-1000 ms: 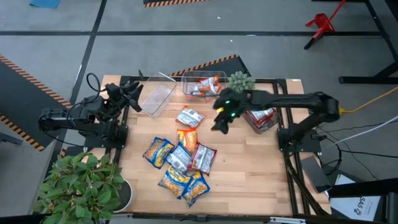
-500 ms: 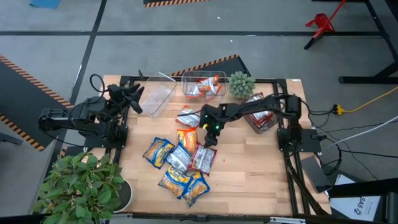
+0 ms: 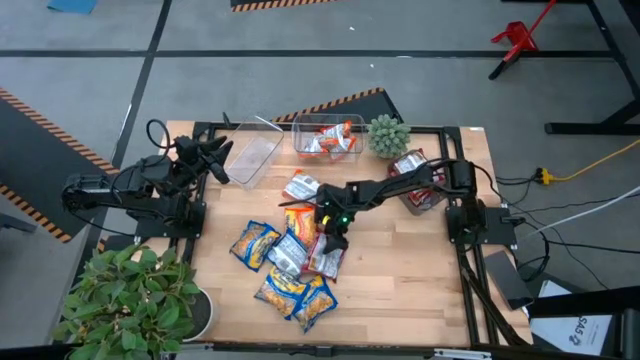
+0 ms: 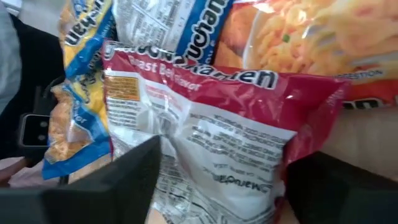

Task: Sort Maruchan noodles
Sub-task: Put the red noodle pack into the transparent black bin

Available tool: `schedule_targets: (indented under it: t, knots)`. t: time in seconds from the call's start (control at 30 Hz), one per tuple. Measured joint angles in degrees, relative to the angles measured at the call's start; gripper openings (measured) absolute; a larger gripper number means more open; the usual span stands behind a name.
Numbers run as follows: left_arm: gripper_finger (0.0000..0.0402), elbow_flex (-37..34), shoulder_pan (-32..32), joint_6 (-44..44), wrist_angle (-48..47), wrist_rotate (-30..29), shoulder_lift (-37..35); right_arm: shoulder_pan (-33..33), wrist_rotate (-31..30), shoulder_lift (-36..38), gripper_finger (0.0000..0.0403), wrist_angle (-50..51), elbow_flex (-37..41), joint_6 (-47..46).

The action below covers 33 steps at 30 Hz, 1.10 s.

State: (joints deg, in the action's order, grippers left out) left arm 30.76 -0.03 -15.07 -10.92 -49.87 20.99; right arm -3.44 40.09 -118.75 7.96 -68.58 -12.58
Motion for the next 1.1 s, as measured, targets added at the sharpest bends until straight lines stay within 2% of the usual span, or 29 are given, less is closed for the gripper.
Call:
schedule_targets:
  t: [0.23,0.3,0.47,0.67,0.9,1.1]
  knots:
    - [0.0127,0.00,0.00,0.00,0.00,0.00,0.00,0.06,1.48,-0.19,0.0100,0.82,0.17,-0.21]
    - [0.0127,0.00,0.00,0.09,0.00,0.00,0.00,0.14,2.67,-0.23,0.0062,1.08,0.24,-1.37]
    - [0.0127,0.00,0.00,0.15,0.00,0.01,0.00,0.15,3.49,0.59,0.0056,1.90,0.32,-4.41]
    - [0.0127,0.00,0.00,0.17,0.00,0.02,0.00,-0.33,-4.13,6.26,0.0056,7.67,0.33,-3.69]
    - [0.0127,0.00,0.00,0.20,0.07,0.00,-0.02,-2.03,-19.96,17.55,0.0056,23.30,0.28,1.43]
    - [0.0127,0.00,0.02,0.21,-0.22,0.00,-0.01,-2.21,-39.20,27.84,0.0056,40.14,0.24,7.32]
